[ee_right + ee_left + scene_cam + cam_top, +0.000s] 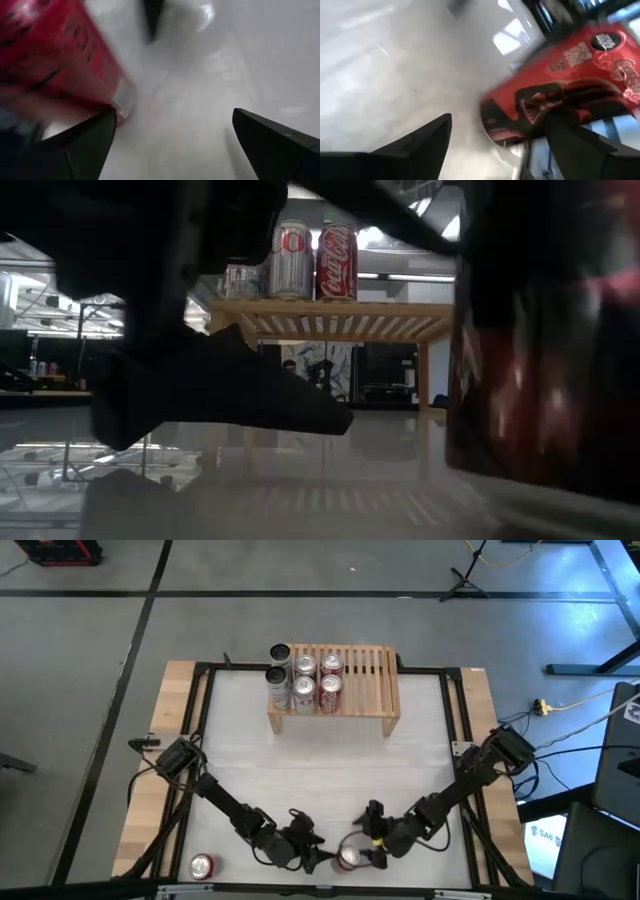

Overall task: Place canned beverage on shelf
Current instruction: Put the dark red soda can on the shelf

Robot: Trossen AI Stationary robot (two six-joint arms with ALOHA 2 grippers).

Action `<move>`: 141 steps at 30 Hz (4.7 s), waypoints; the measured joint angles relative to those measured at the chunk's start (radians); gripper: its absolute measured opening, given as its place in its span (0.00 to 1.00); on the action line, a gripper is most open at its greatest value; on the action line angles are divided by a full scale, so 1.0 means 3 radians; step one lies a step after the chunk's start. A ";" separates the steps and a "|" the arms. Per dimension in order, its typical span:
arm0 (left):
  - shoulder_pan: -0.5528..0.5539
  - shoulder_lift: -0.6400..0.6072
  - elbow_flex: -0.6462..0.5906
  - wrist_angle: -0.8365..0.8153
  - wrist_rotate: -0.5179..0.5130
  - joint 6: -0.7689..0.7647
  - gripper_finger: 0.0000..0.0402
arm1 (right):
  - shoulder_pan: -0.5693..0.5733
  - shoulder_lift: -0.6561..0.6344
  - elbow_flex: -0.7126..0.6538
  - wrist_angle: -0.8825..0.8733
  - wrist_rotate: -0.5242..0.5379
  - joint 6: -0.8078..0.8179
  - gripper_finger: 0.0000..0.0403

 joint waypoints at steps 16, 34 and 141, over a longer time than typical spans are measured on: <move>0.0023 -0.0011 0.0001 -0.0034 0.0243 0.0004 0.76 | 0.0218 0.0008 0.0001 0.0186 -0.0293 0.0016 0.97; -0.0107 -0.0039 0.0001 -0.0021 0.0209 -0.0051 0.76 | 0.0373 0.0020 0.0152 0.0591 0.0086 -0.0145 0.97; 0.0947 -0.2306 0.0003 -0.0808 0.0197 0.2537 0.70 | -0.1838 -0.1682 0.1202 -0.0810 -0.1820 -0.0861 0.68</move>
